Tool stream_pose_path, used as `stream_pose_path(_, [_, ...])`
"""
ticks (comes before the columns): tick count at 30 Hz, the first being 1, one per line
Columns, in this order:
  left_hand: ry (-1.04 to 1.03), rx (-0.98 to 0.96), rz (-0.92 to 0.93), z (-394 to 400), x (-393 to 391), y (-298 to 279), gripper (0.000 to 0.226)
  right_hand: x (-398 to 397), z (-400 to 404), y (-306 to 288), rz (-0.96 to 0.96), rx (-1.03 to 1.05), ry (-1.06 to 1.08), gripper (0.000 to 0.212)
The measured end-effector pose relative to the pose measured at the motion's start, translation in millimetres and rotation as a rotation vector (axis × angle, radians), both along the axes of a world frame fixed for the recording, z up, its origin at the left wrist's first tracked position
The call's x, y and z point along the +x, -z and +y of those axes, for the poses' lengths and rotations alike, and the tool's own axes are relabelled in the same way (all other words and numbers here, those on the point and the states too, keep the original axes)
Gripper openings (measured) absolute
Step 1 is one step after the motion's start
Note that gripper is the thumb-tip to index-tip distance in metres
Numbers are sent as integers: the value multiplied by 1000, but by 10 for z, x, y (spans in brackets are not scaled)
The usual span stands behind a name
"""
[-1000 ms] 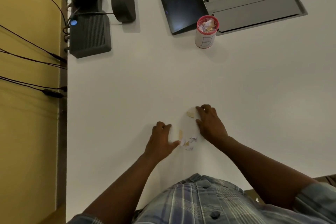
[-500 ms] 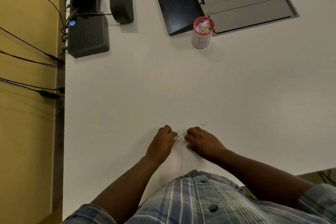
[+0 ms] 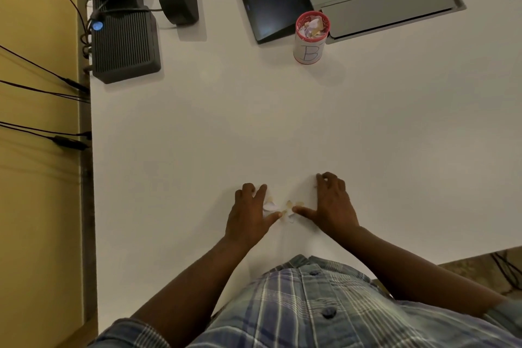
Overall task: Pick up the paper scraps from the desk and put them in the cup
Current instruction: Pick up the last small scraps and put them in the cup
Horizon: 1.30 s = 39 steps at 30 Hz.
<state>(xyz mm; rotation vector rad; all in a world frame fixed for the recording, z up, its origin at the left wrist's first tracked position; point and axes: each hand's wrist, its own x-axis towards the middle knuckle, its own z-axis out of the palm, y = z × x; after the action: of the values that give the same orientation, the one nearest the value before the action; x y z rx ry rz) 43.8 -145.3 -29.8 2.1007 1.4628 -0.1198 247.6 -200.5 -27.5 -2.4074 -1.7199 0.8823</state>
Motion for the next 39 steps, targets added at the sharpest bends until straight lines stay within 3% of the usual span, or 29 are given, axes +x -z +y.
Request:
stream_pose_path(3, [44,34,47,-28,91,19,56,-199,23,11,1,-52,-70,99])
stream_pose_path(9, [-44,57,-66,-44,98,22,20,-525,-28,25,28,-46,-151,43])
stream_pose_path(12, [-109,20,-111,-34,62,43,18,-565,-106,22,29,11,-323,23])
stream_pose_path(16, [-21,63,-118,-25,10,57,19,-537,-116,14,40,15,-464,14])
stream_pose_path(20, [-38,73,-170,-5,-19,67,13,-430,-77,-6,12,32,-481,15])
stream_pose_path(24, [-77,43,-209,-19,-48,59,34,-306,6,-42,-10,59,-416,20])
stream_pose_path(27, [54,25,-43,-58,-78,40,64,-205,51,-46,0,114,-341,22])
stream_pose_path(29, [148,-2,28,-94,-91,35,71,-135,48,-42,8,158,-279,22])
stream_pose_path(34, [250,39,-57,-162,-166,101,43,-64,19,43,-9,166,-89,36])
stream_pose_path(39, [107,41,-168,-161,-233,138,26,-244,-10,73,26,42,-221,51])
